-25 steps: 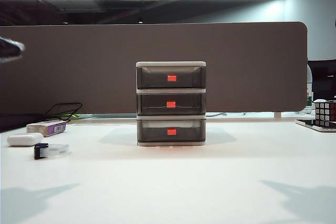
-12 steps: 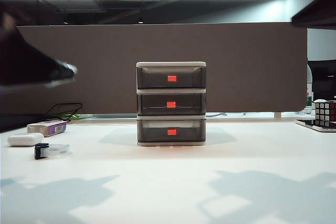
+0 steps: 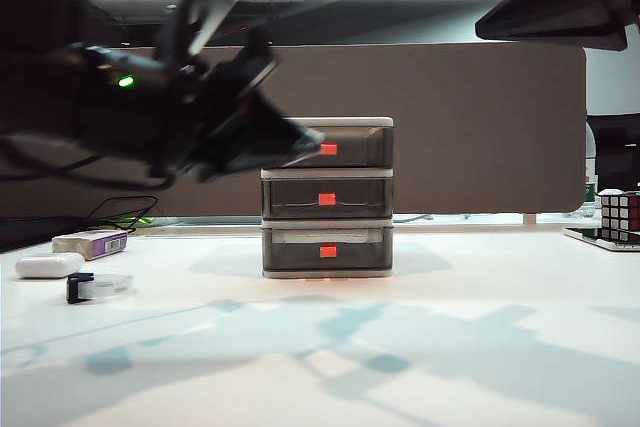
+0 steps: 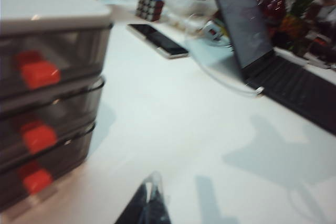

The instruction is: Open the second layer of the drawer on the table, pick up the transparent tape on the table and put it in, and finally close the drawer.

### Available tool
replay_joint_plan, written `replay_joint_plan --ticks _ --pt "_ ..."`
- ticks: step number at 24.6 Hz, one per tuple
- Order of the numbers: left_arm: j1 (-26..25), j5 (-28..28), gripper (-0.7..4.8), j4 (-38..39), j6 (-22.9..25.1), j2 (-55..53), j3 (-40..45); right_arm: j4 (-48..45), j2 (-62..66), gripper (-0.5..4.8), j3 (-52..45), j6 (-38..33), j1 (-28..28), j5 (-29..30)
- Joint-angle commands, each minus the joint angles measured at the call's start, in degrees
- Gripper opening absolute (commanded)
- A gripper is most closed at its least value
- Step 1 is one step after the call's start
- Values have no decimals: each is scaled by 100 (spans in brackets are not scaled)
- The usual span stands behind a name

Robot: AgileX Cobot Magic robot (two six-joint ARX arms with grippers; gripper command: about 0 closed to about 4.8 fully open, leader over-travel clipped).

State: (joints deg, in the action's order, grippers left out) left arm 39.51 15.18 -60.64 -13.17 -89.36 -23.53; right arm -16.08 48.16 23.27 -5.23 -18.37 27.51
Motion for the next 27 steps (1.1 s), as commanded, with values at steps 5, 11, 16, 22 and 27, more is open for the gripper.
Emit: replay_joint_plan --ticks 5,11,16,22,27 --pt "446 -2234 -1 278 317 -450 -573 -92 131 -5 33 275 0 103" --pt "1045 -3722 106 269 350 -1040 -946 -240 358 -5 31 446 0 50" --pt "1344 -4494 219 278 396 -1628 -1436 -260 577 -5 31 444 -2 70" --pt "1427 -5445 215 240 345 -1961 -1648 -260 632 -5 31 446 -2 66" --pt "1425 -5506 215 138 330 -2098 -1858 -262 664 -5 31 446 -2 61"
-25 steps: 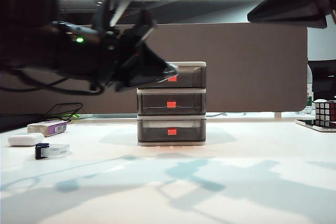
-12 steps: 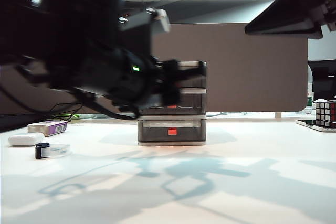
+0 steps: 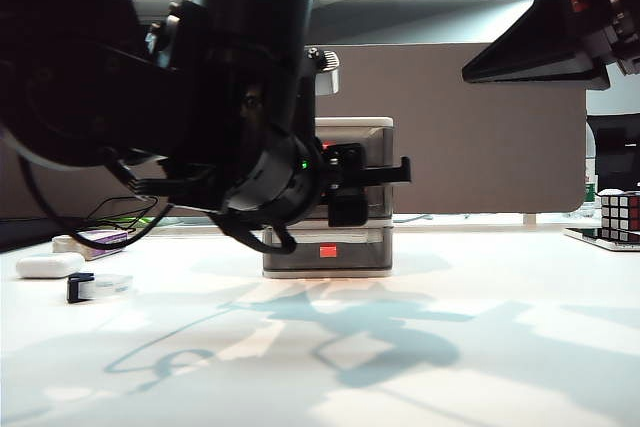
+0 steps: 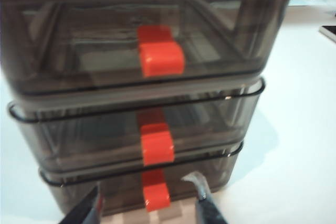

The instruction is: Open the second layer of the drawer on the table, pick up the transparent tape on the table and put it in, and finally close the drawer.

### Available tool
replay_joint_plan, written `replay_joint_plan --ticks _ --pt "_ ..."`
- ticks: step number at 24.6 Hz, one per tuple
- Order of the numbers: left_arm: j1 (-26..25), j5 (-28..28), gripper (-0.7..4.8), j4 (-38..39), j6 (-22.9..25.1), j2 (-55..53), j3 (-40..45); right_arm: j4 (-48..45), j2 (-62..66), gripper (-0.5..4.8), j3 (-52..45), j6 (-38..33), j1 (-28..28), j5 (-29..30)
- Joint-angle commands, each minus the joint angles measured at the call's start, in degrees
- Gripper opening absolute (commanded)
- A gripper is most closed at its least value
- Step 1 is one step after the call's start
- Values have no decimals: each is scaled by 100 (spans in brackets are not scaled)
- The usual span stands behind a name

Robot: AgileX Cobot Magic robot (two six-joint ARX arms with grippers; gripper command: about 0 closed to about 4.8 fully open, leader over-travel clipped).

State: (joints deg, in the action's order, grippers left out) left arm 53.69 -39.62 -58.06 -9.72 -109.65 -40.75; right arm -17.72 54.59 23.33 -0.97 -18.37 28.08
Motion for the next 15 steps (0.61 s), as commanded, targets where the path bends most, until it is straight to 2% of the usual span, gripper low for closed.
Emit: replay_joint_plan --ticks 1,4,15 --pt "7 -26 215 -87 -13 -103 -229 -96 37 -5 24 20 -2 7" --pt "9 -201 215 -76 -15 -155 -350 -96 61 -5 24 17 -4 11" --pt "-22 -286 215 -116 -17 -304 -457 -96 61 -5 24 17 -4 13"
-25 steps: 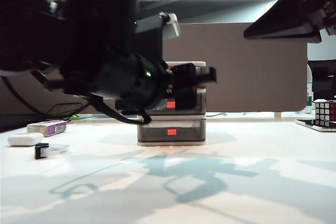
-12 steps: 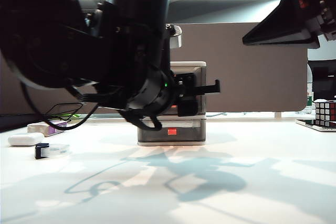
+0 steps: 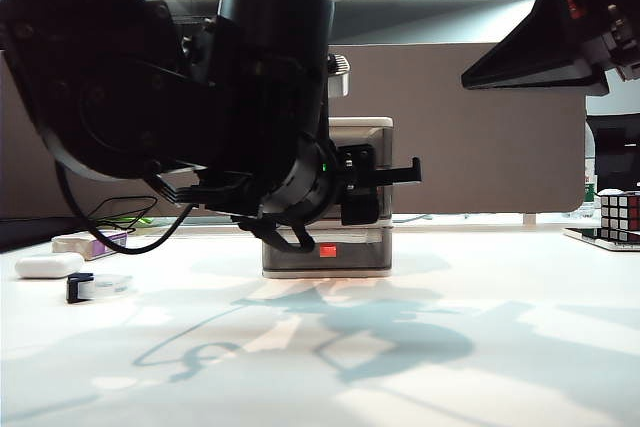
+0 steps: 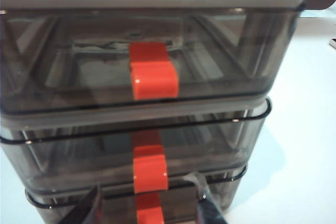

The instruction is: Open the second layer of the drawer on the table, pick up the transparent tape on the table and put it in, and finally close the drawer.

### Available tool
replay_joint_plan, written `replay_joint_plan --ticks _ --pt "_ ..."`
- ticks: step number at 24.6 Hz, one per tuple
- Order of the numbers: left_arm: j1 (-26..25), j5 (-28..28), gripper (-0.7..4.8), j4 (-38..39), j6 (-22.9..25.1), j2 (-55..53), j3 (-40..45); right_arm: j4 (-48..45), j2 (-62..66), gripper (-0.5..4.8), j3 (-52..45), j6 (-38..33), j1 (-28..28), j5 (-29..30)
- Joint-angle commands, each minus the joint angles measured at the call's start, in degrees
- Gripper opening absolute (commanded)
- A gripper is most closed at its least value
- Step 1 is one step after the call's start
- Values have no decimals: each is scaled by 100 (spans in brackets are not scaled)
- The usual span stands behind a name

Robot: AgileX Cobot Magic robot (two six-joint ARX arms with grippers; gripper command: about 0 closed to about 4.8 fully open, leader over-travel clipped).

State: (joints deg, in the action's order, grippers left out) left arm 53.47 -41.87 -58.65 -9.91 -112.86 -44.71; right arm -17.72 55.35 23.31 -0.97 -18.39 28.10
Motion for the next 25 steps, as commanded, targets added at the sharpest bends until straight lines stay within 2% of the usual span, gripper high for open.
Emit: replay_joint_plan --ticks 1,20,21,23,25 --pt "0 -94 214 -55 2 17 -85 -96 -15 -5 26 17 -2 11" --pt "-114 -245 209 28 48 -284 -487 -52 -15 -5 24 17 -2 11" --pt "-118 -245 198 26 46 -291 -490 -52 -15 -5 26 17 -2 11" --pt "-118 -234 142 24 46 -291 -490 -52 -15 -5 26 17 -2 11" --pt "-118 -181 122 26 44 -291 -490 -52 -15 -5 26 17 -2 11"
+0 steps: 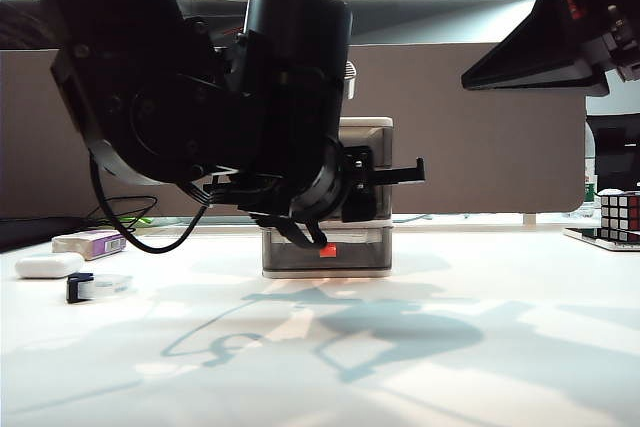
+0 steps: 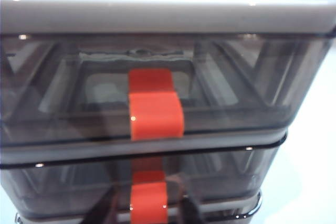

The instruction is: Open the second layer of the drawer on the table, pick up the transparent tape on the table and put it in, and finally close the drawer.

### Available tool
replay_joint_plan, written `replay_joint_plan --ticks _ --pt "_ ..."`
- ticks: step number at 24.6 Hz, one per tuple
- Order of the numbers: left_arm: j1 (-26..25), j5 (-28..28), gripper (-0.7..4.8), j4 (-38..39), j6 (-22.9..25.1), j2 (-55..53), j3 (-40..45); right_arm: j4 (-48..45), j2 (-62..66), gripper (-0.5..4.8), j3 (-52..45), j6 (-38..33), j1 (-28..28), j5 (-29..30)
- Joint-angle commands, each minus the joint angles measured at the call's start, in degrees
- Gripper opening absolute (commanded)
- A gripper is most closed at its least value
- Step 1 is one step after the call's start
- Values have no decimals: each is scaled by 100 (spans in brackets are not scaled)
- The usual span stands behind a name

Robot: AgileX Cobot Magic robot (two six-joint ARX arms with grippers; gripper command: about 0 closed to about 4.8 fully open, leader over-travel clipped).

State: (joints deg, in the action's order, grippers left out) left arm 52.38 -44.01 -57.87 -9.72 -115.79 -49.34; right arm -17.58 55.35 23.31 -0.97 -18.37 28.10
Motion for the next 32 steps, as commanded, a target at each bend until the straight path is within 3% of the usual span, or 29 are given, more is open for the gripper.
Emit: replay_joint_plan --ticks 1,21,25,32 --pt "-9 31 118 -52 24 0 -26 -66 -15 -5 26 17 -4 11" --pt "-50 177 110 -90 7 0 -92 -61 -15 -5 24 15 -4 15" --pt "-50 179 22 -101 7 -68 -92 -61 -15 -5 26 15 -4 15" --pt "-42 179 -6 -96 4 -153 -94 -79 -15 -5 26 17 -4 9"
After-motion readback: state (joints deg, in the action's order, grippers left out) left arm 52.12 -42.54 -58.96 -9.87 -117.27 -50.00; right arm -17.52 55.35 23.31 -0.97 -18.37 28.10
